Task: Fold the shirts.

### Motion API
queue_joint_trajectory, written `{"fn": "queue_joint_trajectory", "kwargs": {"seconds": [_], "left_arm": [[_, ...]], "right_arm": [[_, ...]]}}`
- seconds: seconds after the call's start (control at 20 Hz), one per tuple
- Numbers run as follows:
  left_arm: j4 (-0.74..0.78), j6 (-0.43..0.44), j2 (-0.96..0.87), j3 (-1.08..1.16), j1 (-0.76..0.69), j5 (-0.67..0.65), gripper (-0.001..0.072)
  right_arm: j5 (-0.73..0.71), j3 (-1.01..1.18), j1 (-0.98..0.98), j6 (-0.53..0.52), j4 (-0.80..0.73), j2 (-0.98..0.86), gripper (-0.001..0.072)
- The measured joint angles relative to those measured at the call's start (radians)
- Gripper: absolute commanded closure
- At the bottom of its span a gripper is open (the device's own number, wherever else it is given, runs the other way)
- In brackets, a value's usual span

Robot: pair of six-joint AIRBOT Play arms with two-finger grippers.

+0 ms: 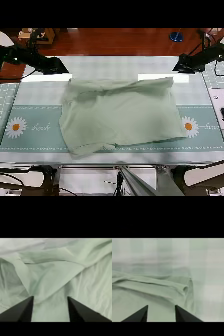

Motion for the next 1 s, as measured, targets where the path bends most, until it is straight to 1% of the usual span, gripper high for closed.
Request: {"fn": "queue_joint_trajectory", "kwargs": {"seconds": [0.15, 0.25, 0.4, 0.55, 0.6, 0.65, 0.85, 1.0], "left_arm": [[0.001, -0.001, 0.019, 0.065, 0.056, -0.082, 0.0186], [0.004, -0.012, 0.047, 0.075, 0.115, -0.175, 0.0188], [0.006, -0.023, 0.140, -0.027, 0.217, -0.264, 0.0188], [0.009, -0.010, 0.307, -0.292, 0.320, -0.269, 0.0176], [0.007, -0.003, 0.364, -0.396, 0.347, -0.258, 0.0052], [0.007, 0.002, 0.424, -0.510, 0.372, -0.244, -0.0008], [-0.028, 0.016, 0.602, -0.896, 0.415, -0.204, -0.0008], [-0.055, 0.021, 0.667, -1.082, 0.425, -0.177, -0.0007]], "right_arm": [[0.027, 0.000, -0.031, -0.052, -0.042, 0.074, 0.0270], [0.064, 0.000, -0.067, -0.061, -0.106, 0.127, 0.0272], [0.107, -0.023, -0.145, -0.056, -0.167, 0.195, 0.0272], [0.106, -0.113, -0.222, -0.053, -0.163, 0.252, 0.0271], [0.099, -0.156, -0.244, -0.053, -0.151, 0.271, 0.0271], [0.094, -0.198, -0.261, -0.055, -0.136, 0.286, 0.0271], [0.053, -0.351, -0.300, -0.072, -0.076, 0.344, 0.0271], [0.029, -0.415, -0.309, -0.084, -0.030, 0.378, 0.0271]]}}
